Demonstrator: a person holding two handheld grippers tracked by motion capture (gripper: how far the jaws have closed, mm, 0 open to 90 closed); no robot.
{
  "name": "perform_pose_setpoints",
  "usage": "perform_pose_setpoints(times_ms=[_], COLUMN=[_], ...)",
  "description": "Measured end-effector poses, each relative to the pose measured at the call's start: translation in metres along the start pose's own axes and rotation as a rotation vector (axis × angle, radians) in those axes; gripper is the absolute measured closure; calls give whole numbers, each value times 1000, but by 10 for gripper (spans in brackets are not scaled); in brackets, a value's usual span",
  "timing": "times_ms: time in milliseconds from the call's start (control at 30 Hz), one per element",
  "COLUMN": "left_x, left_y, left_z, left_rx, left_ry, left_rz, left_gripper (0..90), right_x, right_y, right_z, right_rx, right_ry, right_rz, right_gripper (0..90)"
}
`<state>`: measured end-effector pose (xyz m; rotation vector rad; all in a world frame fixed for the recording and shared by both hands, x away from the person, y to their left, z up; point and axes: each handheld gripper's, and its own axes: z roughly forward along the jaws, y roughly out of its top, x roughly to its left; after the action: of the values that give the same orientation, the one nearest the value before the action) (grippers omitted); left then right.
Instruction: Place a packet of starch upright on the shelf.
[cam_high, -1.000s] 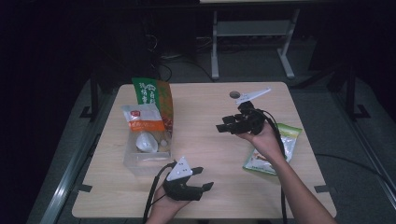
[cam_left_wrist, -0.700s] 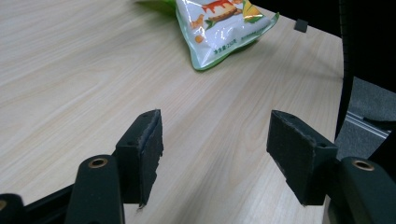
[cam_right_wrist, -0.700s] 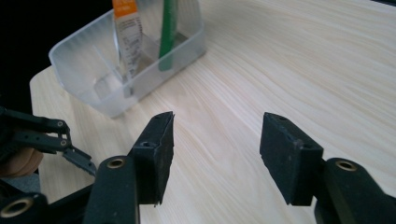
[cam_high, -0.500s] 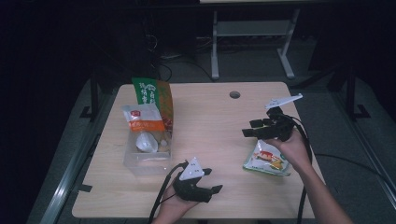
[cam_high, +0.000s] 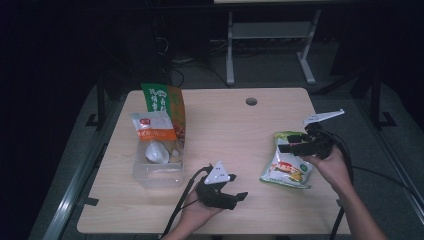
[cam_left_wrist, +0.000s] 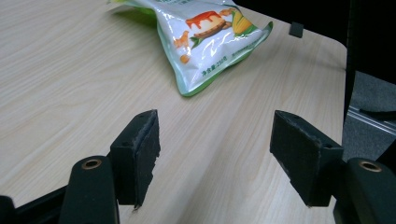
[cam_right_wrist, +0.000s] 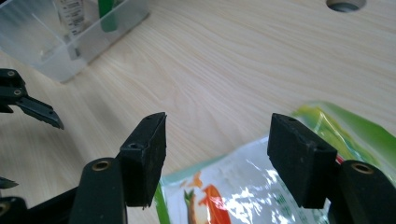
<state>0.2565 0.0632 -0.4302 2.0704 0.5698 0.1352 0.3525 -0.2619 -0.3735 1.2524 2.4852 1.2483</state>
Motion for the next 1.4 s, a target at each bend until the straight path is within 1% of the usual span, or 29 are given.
perform_pose_setpoints(times_ms=[33,67,100,200,233,333,367,400,433,467,500,600,633,767,800,867,900,933,967,1000,1033,1067,1100,1133,1167,1300,1333,1367,1400], left_x=[0,0,0,0,0,0,0,0,0,-1,-1,-1,0,-1,-1,-1,-1,-1,-1,-1,0,0,0,0,0,-1,-1,-1,-1], left_y=[1,1,2,3,4,6,6,6,7,7,6,6,6,6,6,6,6,6,6,6,6,6,6,6,6,6,6,6,5], left_z=[1,2,3,6,7,8,8,9,9,9,9,9,9,10,10,11,11,11,12,12,13,13,13,14,14,16,16,16,16], left_rx=[0,-1,-1,0,0,0,0,-2,-2,-3,6,12,15,16,16,19,25,25,25,25,27,27,27,25,25,31,30,30,30], left_ry=[-2,-4,-6,-6,-5,-4,-4,-5,-6,-7,-5,-6,-4,-7,-7,-8,-9,-9,-10,-10,-11,-11,-11,-11,-12,-15,-16,-16,-17], left_rz=[3,-2,3,2,3,6,7,6,7,4,12,13,20,11,11,22,15,15,13,13,12,12,12,9,6,5,5,6,5], left_gripper=[325,325,325,324,323,324,324,324,324,324,324,324,324,324,324,324,324,324,324,324,324,324,324,324,324,324,324,324,324], right_x=[-5,-5,-8,-13,-16,-19,-23,-23,-26,-26,-29,-33,-37,-45,-45,-48,-52,-52,-56,-56,-60,-60,-64,-64,-67,-71,-74,-74,-77], right_y=[-6,-6,-11,-16,-21,-25,-30,-30,-35,-35,-41,-47,-52,-62,-62,-66,-69,-69,-73,-73,-76,-76,-79,-79,-82,-85,-86,-86,-87], right_z=[-3,-3,-6,-8,-10,-12,-14,-14,-16,-16,-17,-18,-21,-25,-25,-27,-29,-29,-30,-30,-29,-29,-28,-28,-25,-19,-16,-16,-13], right_rx=[-2,-2,-3,-1,12,15,16,16,13,13,21,24,27,24,24,25,31,31,28,28,28,28,22,22,21,33,31,31,18], right_ry=[-7,-7,-10,-20,-34,-49,-67,-67,-91,-91,-102,-112,-122,-136,-136,-146,-158,-158,-159,-159,-163,-163,-163,-163,-155,-143,-123,-123,-86], right_rz=[25,25,50,61,71,77,80,80,84,84,97,102,119,145,145,155,160,160,177,177,195,195,214,214,228,246,254,254,272], right_gripper=[362,362,361,357,354,354,357,357,361,361,360,359,358,354,354,355,349,349,349,349,345,345,345,345,347,357,372,372,409])
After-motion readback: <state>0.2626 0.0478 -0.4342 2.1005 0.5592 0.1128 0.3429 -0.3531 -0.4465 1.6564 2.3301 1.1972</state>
